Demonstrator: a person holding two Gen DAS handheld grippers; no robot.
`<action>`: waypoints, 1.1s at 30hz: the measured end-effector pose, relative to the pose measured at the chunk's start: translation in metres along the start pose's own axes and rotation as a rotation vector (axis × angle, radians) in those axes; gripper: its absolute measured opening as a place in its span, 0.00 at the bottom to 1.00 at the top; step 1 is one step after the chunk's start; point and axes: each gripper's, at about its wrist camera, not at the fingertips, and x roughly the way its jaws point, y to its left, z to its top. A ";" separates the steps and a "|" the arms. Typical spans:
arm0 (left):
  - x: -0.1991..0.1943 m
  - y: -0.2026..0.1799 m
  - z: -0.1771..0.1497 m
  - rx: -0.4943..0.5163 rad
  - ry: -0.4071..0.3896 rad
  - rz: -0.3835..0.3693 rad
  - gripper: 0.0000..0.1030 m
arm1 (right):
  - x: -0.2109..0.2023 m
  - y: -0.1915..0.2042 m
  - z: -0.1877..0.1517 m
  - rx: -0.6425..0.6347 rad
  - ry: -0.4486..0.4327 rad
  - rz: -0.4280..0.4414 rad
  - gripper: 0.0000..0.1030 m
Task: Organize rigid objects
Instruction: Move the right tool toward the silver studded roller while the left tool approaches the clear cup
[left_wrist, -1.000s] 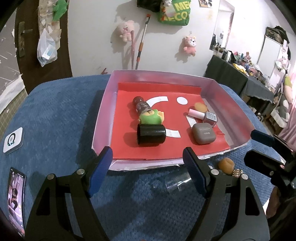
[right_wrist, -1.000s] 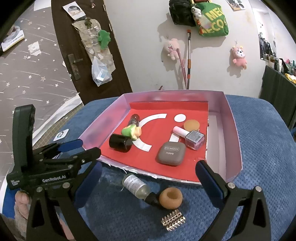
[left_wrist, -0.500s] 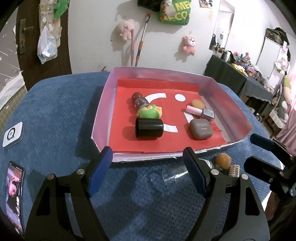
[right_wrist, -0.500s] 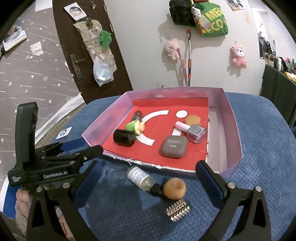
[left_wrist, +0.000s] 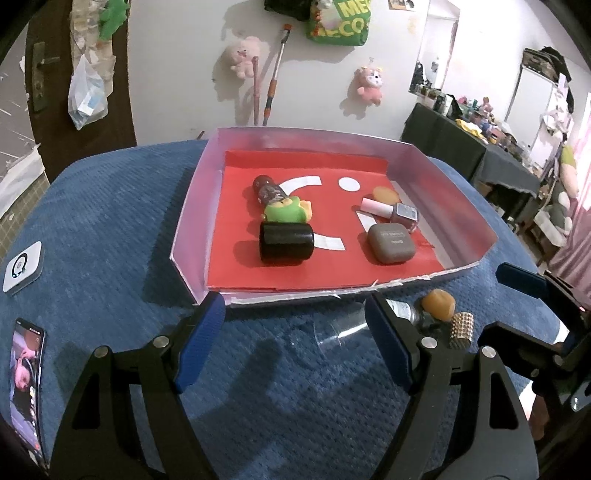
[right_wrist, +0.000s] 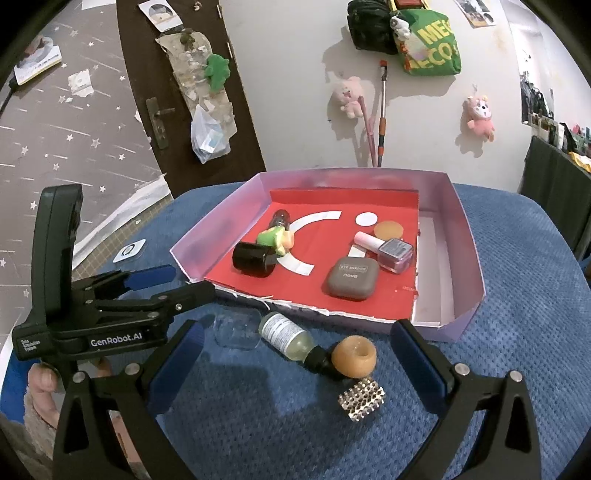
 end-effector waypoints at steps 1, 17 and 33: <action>0.000 0.000 -0.001 0.001 0.001 -0.002 0.75 | 0.000 0.000 -0.001 0.000 0.001 0.001 1.00; 0.011 -0.008 -0.016 0.017 0.046 -0.030 0.75 | 0.004 0.004 -0.020 -0.032 0.030 -0.051 1.00; 0.039 -0.020 -0.024 0.012 0.103 -0.043 0.75 | 0.016 -0.022 -0.041 0.018 0.097 -0.115 0.92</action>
